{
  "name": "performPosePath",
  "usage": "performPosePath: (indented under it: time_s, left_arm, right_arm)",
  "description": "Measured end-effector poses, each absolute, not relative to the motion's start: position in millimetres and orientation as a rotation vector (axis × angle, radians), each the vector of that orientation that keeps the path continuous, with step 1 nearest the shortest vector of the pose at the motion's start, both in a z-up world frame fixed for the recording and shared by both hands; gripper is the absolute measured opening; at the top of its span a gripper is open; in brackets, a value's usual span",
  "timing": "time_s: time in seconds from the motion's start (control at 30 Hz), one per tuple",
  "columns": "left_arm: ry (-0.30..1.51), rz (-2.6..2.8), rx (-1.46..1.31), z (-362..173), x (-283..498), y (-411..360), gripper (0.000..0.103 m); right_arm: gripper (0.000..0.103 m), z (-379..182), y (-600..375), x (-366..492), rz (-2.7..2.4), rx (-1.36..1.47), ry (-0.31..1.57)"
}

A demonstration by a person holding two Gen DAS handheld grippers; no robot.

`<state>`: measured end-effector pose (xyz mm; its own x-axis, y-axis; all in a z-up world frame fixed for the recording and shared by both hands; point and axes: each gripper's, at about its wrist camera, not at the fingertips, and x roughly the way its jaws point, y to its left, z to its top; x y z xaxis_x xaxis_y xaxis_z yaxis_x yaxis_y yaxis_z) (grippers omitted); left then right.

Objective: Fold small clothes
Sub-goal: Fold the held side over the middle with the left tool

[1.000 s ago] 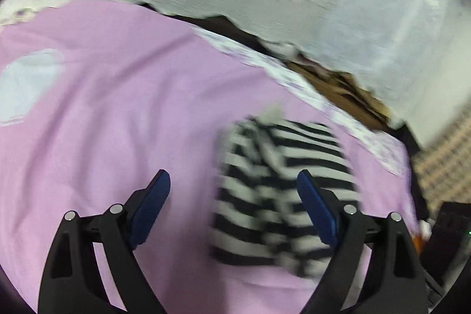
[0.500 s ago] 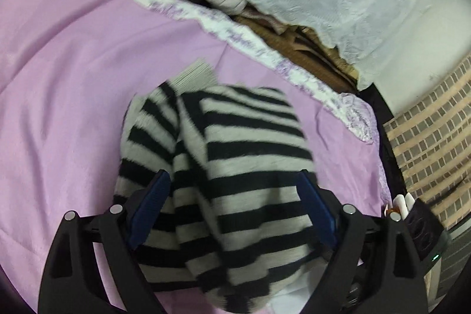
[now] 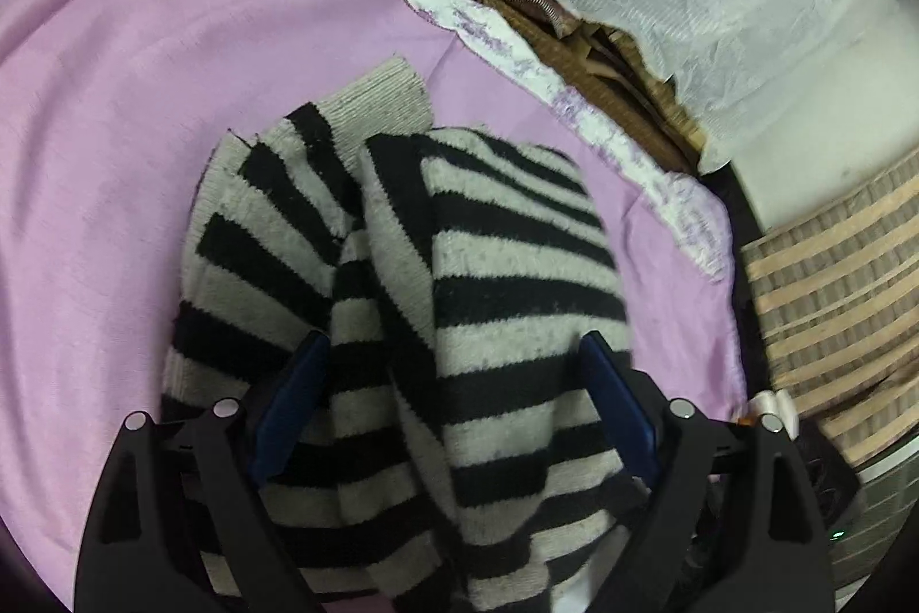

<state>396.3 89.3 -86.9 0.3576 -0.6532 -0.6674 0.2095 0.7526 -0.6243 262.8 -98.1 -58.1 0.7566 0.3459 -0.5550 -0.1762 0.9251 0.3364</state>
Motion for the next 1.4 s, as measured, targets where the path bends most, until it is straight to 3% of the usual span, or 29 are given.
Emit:
performPosePath:
  time_s: [0.07, 0.27, 0.33, 0.4, 0.53, 0.6, 0.67, 0.7, 1.0, 1.27, 1.4]
  left_arm:
    - [1.074, -0.597, -0.482, -88, 397, 87, 0.060]
    - [1.029, -0.617, -0.496, -85, 389, 87, 0.049]
    - [1.027, -0.610, -0.507, -86, 390, 87, 0.049]
    - [1.040, -0.583, -0.525, -93, 393, 87, 0.065]
    - [1.052, -0.602, -0.540, -97, 397, 85, 0.066]
    - [1.036, -0.633, -0.522, -94, 395, 82, 0.042]
    - [1.011, -0.663, -0.545, -89, 393, 83, 0.025]
    - [0.998, -0.665, -0.557, -85, 392, 84, 0.023]
    - [0.776, -0.603, -0.441, -3, 374, 119, 0.021]
    - [0.984, -0.544, -0.524, -98, 394, 155, 0.024]
    - [0.954, -0.561, -0.503, -111, 394, 153, 0.030]
  right_arm:
    - [0.057, -57, -100, 264, 0.292, 0.284, 0.654]
    - [0.057, -32, -129, 254, 0.205, 0.350, 0.546]
    - [0.056, -37, -137, 261, 0.166, 0.353, 0.573]
    - [0.056, -53, -140, 272, 0.163, 0.379, 0.642]
    - [0.059, -75, -140, 285, 0.188, 0.436, 0.717]
    - [0.059, -74, -141, 284, 0.181, 0.437, 0.707]
    - [0.059, -74, -138, 285, 0.179, 0.426, 0.704]
    - [0.054, -73, -137, 284, 0.184, 0.429, 0.699]
    - [0.057, -25, -82, 291, 0.237, 0.315, 0.630]
    - [0.061, -45, -23, 306, 0.152, 0.022, 0.716]
    - [0.062, -56, -26, 302, 0.143, 0.008, 0.730]
